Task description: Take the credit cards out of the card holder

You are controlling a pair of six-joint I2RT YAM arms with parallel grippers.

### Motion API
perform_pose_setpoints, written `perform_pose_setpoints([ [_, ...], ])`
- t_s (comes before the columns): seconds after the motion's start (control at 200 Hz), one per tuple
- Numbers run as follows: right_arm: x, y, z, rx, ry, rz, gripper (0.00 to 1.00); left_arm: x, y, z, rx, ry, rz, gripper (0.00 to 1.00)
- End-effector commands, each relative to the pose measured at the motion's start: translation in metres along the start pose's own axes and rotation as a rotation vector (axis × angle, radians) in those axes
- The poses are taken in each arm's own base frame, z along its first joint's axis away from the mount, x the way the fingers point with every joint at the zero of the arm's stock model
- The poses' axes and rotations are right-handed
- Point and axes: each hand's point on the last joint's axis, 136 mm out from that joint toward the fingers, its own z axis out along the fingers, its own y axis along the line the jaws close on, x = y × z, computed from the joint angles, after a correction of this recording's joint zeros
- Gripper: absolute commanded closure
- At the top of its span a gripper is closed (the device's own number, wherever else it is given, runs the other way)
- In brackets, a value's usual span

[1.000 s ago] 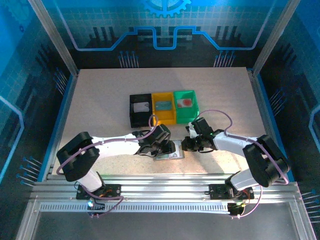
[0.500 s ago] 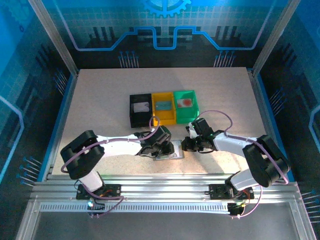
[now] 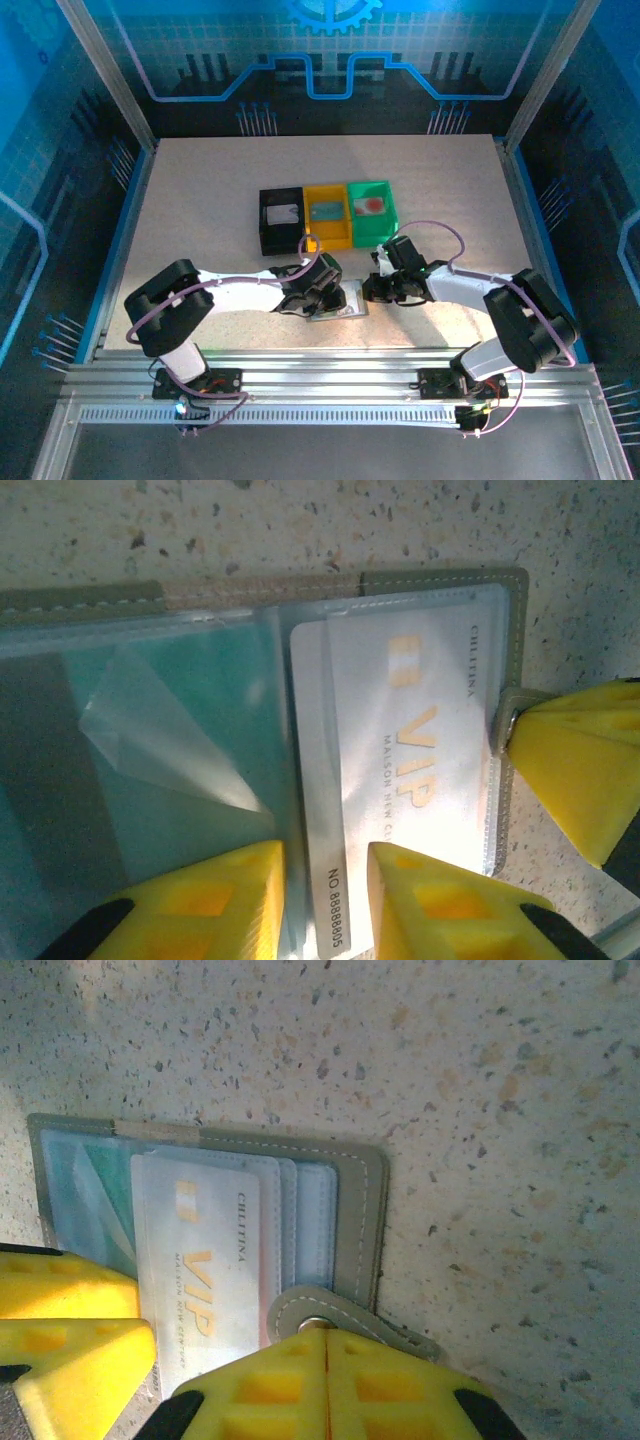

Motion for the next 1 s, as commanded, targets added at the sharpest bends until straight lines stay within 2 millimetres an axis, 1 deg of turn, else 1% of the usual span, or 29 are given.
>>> perform_pose_setpoints([
  [0.0, 0.026, -0.017, 0.01, 0.042, 0.085, 0.043, 0.94, 0.001, 0.008, 0.007, -0.02, -0.014, -0.013, 0.73],
  [0.315, 0.03, -0.019, 0.013, 0.041, 0.096, 0.049, 0.94, -0.004, 0.012, 0.003, -0.023, -0.052, -0.023, 0.78],
  [0.685, 0.038, -0.022, 0.017, 0.041, 0.111, 0.058, 0.94, -0.009, 0.004, -0.001, 0.026, -0.086, -0.038, 0.82],
  [0.865, 0.043, -0.023, 0.022, 0.046, 0.132, 0.062, 0.94, -0.013, 0.001, -0.006, 0.055, -0.113, -0.048, 0.86],
  [0.99, 0.043, -0.023, 0.023, 0.044, 0.131, 0.063, 0.95, -0.014, 0.0, -0.01, 0.068, -0.128, -0.049, 0.89],
])
